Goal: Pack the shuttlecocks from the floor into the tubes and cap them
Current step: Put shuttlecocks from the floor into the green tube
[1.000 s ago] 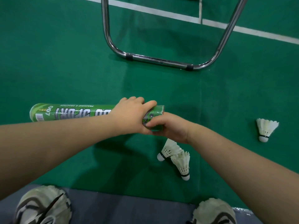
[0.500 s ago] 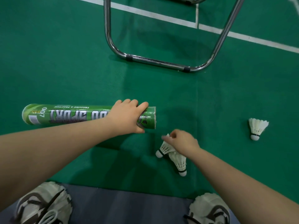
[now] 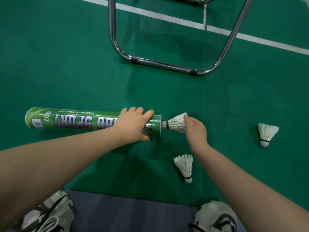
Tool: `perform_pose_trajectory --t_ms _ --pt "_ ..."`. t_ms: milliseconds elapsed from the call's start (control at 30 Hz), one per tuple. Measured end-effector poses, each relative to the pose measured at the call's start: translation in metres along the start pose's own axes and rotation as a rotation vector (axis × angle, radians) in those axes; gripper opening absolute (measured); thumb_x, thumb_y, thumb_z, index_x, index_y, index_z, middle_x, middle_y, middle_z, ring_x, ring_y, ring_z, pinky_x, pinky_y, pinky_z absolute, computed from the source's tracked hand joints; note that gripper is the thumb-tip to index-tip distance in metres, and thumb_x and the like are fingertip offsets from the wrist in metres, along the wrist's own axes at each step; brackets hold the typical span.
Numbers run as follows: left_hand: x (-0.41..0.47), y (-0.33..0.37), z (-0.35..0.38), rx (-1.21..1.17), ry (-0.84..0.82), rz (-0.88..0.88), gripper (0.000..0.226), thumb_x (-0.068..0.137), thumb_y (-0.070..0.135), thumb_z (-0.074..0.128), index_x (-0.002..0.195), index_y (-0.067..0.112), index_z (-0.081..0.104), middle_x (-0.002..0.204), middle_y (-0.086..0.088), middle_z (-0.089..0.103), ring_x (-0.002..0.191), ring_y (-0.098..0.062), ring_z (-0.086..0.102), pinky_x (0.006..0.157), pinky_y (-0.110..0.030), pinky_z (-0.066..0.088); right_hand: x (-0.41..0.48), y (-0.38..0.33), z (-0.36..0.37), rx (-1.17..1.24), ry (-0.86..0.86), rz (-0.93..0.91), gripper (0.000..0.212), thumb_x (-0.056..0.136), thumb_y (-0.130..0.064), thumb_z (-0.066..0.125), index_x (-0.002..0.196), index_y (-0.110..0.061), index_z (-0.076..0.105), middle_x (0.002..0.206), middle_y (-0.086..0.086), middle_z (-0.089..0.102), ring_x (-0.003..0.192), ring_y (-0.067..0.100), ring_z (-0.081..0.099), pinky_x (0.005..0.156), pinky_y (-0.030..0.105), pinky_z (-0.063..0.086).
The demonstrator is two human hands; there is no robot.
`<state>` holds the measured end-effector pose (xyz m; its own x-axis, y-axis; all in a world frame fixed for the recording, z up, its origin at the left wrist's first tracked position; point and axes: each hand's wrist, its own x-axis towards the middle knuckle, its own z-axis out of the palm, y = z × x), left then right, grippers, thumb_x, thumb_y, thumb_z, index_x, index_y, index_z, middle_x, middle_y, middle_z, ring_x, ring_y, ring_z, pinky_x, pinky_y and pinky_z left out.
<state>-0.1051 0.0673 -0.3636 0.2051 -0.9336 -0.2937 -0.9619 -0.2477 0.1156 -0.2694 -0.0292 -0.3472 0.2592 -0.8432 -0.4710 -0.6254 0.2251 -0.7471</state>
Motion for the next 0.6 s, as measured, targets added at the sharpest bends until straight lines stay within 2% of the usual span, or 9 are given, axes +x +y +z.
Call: perform_pose_trajectory --t_ms 67,133,233,367,433,500,600 --pt "0.001 0.001 -0.001 -0.001 -0.002 -0.004 0.085 0.067 0.062 0.067 0.134 0.027 0.029 0.117 -0.005 0.050 0.109 -0.027 0.048 0.090 -0.038 0.036 -0.004 -0.003 0.008 0.067 -0.057 0.018 0.036 0.098 -0.036 0.040 0.075 -0.019 0.063 0.075 -0.007 0.061 0.070 0.008 0.053 0.066 0.026 0.041" --pt "0.003 0.003 -0.002 -0.011 0.002 -0.008 0.085 0.066 0.062 0.068 0.134 0.027 0.029 0.117 -0.005 0.050 0.108 -0.027 0.047 0.089 -0.038 0.036 -0.008 -0.007 0.014 0.169 -0.122 0.040 0.040 0.098 -0.037 0.038 0.074 -0.020 0.065 0.075 -0.008 0.063 0.072 0.006 0.058 0.071 0.023 0.043" --pt "0.006 0.007 -0.005 -0.020 0.024 -0.004 0.085 0.066 0.062 0.067 0.134 0.028 0.028 0.117 -0.005 0.050 0.108 -0.027 0.047 0.089 -0.038 0.036 -0.010 -0.009 0.016 0.274 -0.213 0.095 0.048 0.099 -0.042 0.032 0.071 -0.022 0.066 0.070 -0.006 0.067 0.066 0.004 0.062 0.065 0.015 0.047" --pt "0.007 0.015 -0.011 -0.046 0.058 -0.001 0.085 0.066 0.063 0.066 0.134 0.028 0.029 0.116 -0.004 0.050 0.108 -0.026 0.047 0.089 -0.038 0.035 -0.001 -0.004 0.011 0.361 -0.248 0.179 0.052 0.096 -0.052 0.030 0.086 -0.018 0.068 0.086 0.000 0.070 0.080 0.014 0.062 0.080 0.030 0.044" --pt "0.006 0.021 -0.015 -0.065 0.077 0.013 0.083 0.065 0.063 0.066 0.132 0.028 0.031 0.114 -0.003 0.051 0.106 -0.026 0.047 0.088 -0.037 0.035 0.002 -0.002 0.010 0.361 -0.382 0.168 0.058 0.092 -0.058 0.030 0.106 -0.015 0.067 0.104 0.003 0.069 0.094 0.017 0.061 0.088 0.036 0.042" --pt "0.005 0.027 -0.017 -0.071 0.088 0.036 0.084 0.065 0.063 0.066 0.132 0.028 0.031 0.113 -0.003 0.051 0.105 -0.026 0.047 0.087 -0.037 0.035 0.003 -0.003 0.007 0.369 -0.565 0.161 0.062 0.083 -0.063 0.037 0.120 -0.019 0.060 0.116 0.004 0.065 0.105 0.018 0.058 0.096 0.041 0.039" --pt "0.001 0.033 -0.020 -0.076 0.104 0.051 0.083 0.065 0.064 0.065 0.133 0.029 0.032 0.113 -0.003 0.050 0.105 -0.026 0.047 0.086 -0.037 0.035 0.004 -0.008 -0.007 0.373 -0.807 0.171 0.043 0.077 -0.047 0.057 0.114 -0.025 0.058 0.107 0.000 0.066 0.103 0.018 0.056 0.099 0.044 0.035"
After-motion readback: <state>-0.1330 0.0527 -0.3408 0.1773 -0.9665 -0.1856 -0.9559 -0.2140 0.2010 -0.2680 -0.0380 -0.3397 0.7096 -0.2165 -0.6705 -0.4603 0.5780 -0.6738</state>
